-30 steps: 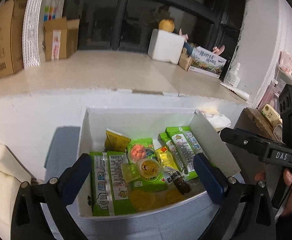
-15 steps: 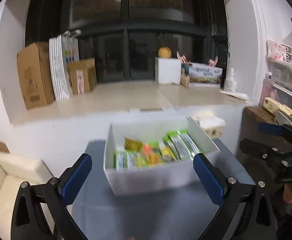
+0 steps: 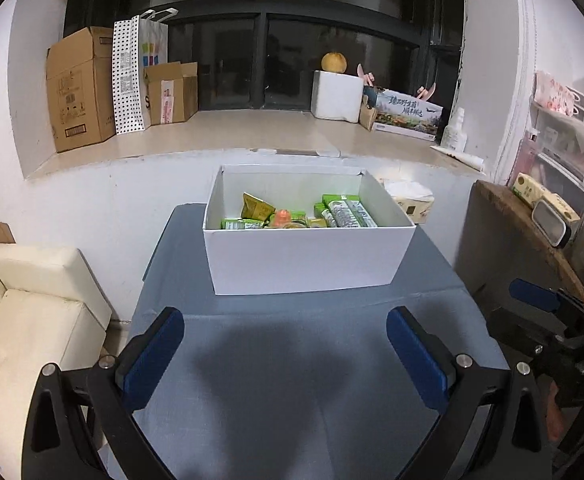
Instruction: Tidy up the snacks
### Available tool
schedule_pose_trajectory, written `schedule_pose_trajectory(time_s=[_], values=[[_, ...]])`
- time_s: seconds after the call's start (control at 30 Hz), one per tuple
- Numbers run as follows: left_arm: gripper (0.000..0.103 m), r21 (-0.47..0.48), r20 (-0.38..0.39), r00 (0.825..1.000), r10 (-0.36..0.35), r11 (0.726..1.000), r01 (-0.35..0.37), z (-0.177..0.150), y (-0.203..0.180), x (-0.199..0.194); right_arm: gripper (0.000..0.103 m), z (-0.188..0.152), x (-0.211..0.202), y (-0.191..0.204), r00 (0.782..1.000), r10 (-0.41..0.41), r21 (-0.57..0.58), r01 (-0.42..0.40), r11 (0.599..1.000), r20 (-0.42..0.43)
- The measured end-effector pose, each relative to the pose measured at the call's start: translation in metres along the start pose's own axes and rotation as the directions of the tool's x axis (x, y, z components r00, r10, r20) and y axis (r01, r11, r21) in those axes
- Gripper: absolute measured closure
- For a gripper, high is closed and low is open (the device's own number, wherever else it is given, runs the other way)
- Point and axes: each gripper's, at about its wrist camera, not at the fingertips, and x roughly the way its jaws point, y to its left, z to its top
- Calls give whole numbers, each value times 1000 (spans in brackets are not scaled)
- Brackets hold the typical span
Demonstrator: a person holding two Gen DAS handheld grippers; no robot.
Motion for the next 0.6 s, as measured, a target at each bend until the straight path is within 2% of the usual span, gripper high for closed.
schedule_pose_trajectory(time_s=[0.13, 0.6], values=[[0, 2, 6, 1000, 6, 1000, -6, 2, 0, -1, 0, 3, -4, 7, 1000, 10, -18, -10, 1000, 21], [0, 0, 5, 1000, 1, 1000, -1, 5, 1, -2, 0, 2, -5, 13, 1000, 13, -34, -13, 999, 3]])
